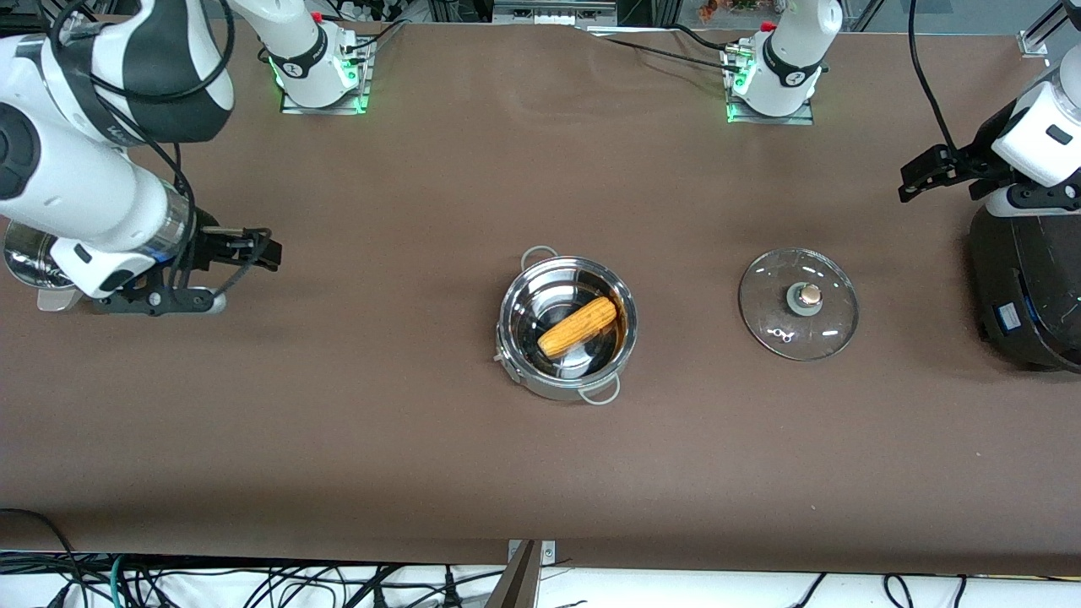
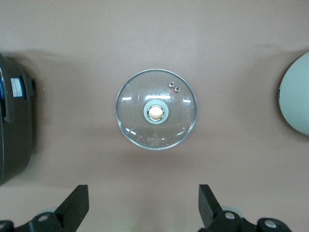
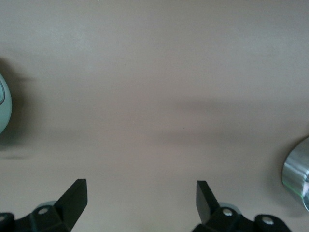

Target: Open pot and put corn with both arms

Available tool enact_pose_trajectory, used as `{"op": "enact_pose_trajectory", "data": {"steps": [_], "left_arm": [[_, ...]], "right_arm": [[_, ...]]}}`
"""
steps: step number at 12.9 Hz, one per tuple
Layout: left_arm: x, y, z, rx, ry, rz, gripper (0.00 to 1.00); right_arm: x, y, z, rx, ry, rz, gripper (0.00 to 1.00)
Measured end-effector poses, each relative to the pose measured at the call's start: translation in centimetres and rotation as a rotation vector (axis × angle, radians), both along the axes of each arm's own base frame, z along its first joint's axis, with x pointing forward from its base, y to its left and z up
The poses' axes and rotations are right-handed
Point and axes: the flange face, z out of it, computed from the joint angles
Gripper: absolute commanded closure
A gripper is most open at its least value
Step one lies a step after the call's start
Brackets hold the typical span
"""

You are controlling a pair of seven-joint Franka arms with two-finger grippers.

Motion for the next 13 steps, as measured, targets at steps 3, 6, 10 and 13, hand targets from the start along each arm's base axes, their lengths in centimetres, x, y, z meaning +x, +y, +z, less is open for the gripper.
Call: {"op": "enact_pose_trajectory", "data": {"steps": [3, 6, 10, 13], "left_arm": [[0.1, -0.6, 0.6, 0.003, -0.01, 0.014, 0.0], [-0.1, -1.2, 1.1, 0.007, -0.006, 0.039, 0.0], [-0.2, -1.3, 1.1, 0.008, 0.006, 0.047, 0.0], [-0.4, -1.2, 1.0, 0.009, 0.019, 0.051, 0.0]], "right_arm": [[-3.1, -4.2, 1.2, -0.004, -0.027, -0.043, 0.0], [-4.1, -9.1, 4.6, 0.001, -0.099, -0.12, 0.0], [-5.7, -9.8, 7.2, 0.002, -0.122, -0.113, 0.0], [-5.6, -11.3, 6.3, -0.001, -0.095, -0.123, 0.0]]}}
